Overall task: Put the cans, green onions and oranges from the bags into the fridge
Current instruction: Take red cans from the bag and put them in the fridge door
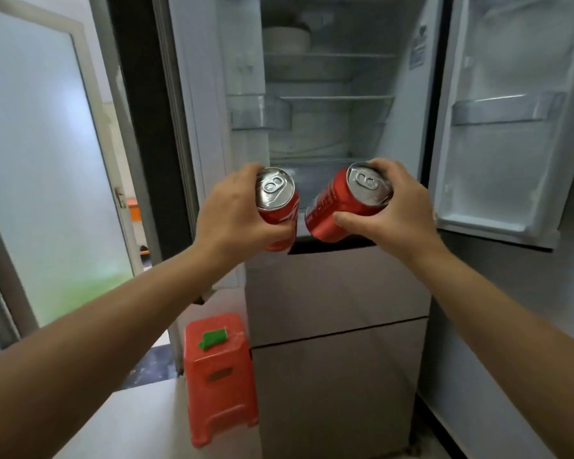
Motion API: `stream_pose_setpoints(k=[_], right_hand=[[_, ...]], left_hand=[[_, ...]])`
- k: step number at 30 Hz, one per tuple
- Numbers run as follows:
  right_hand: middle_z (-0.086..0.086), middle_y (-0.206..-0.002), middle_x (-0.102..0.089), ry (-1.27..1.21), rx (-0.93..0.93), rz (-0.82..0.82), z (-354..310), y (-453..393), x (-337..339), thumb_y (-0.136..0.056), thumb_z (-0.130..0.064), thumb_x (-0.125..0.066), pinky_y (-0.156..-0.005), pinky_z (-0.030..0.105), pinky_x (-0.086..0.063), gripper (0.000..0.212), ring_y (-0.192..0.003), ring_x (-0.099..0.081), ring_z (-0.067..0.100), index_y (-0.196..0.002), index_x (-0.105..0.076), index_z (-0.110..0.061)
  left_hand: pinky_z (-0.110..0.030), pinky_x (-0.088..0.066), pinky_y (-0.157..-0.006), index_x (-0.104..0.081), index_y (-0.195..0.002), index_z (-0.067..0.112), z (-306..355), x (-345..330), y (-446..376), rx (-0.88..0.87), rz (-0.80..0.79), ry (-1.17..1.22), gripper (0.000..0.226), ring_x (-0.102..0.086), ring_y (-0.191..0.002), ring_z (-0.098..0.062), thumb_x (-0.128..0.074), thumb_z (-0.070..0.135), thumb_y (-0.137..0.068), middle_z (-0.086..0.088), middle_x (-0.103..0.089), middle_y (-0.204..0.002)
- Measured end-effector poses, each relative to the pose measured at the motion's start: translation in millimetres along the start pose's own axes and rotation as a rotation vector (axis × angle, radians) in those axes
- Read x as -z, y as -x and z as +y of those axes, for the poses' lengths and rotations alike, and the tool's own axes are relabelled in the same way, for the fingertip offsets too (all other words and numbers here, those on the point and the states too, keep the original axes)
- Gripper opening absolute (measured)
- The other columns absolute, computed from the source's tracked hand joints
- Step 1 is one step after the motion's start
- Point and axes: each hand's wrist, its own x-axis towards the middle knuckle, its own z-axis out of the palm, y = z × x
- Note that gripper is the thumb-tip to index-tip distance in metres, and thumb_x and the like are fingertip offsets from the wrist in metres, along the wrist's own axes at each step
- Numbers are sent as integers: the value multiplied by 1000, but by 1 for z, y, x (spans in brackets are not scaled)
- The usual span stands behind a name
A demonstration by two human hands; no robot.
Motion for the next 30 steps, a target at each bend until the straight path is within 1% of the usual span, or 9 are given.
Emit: stream_pose_setpoints(k=[4, 11, 14, 18, 20, 22, 26, 28, 30], right_hand=[[-4, -101, -53, -166, 31, 19, 51, -67, -22, -58, -14, -83, -88, 25, -47, 64, -97, -54, 13, -114, -53, -9], [-4, -99, -57, -427, 112, -234, 122, -158, -84, -57, -10, -84, -88, 26, -45, 63, -94, -55, 12, -113, -56, -10], [-3, -102, -56, -530, 100, -363, 134, -177, -114, -60, -10, -83, -89, 27, -47, 65, -95, -54, 11, -118, -53, -8], [1, -105, -55, -666, 84, -543, 143, -188, -153, -69, -11, -78, -76, 16, -45, 60, -95, -53, 12, -122, -50, -6], [3, -106, -55, -691, 72, -641, 148, -191, -169, -74, -12, -74, -76, 22, -45, 55, -95, -54, 15, -122, -49, -9], [1, -102, -55, -690, 99, -778, 153, -193, -180, -79, -14, -69, -69, 17, -47, 41, -93, -54, 16, -115, -50, -14], [1, -103, -53, -592, 180, -999, 160, -199, -195, -85, -20, -62, -69, 17, -43, 36, -96, -52, 16, -117, -49, -14], [2, -104, -53, -513, 191, -1077, 159, -203, -200, -87, -23, -60, -67, 15, -41, 35, -96, -52, 16, -118, -50, -12], [3, -102, -53, -383, 254, -1119, 156, -207, -204, -87, -28, -59, -68, 21, -42, 32, -95, -52, 16, -115, -53, -12]], left_hand=[[-29, -44, -84, -49, -125, 11, 7, -38, -47, 60, 174, -26, 71, -57, -105, -23, -82, 28, -64, -9, -60, -117], [-30, -44, -87, -45, -131, 12, 4, -90, -104, 409, 240, -220, 71, -58, -114, -26, -77, 33, -71, -7, -62, -125], [-32, -46, -88, -42, -133, 11, -2, -101, -111, 535, 189, -349, 74, -58, -115, -28, -73, 42, -73, -9, -61, -127], [-34, -48, -90, -33, -139, 13, -10, -114, -108, 664, 95, -422, 81, -59, -115, -28, -69, 48, -75, -8, -60, -129], [-35, -48, -91, -30, -141, 14, -14, -119, -106, 716, 58, -465, 82, -60, -115, -29, -66, 49, -77, -9, -61, -129], [-33, -48, -89, -27, -143, 17, -13, -119, -106, 740, 19, -506, 82, -60, -114, -29, -65, 50, -78, -8, -62, -127], [-28, -46, -80, -43, -133, 22, -14, -114, -112, 828, -59, -481, 63, -62, -107, -25, -67, 42, -78, -4, -65, -119], [-30, -50, -84, -51, -124, 19, -18, -113, -115, 895, -122, -463, 54, -62, -105, -26, -69, 39, -77, -6, -65, -117], [-36, -56, -85, -57, -118, 16, -26, -112, -120, 955, -151, -380, 50, -65, -100, -27, -73, 36, -75, -8, -66, -112]])
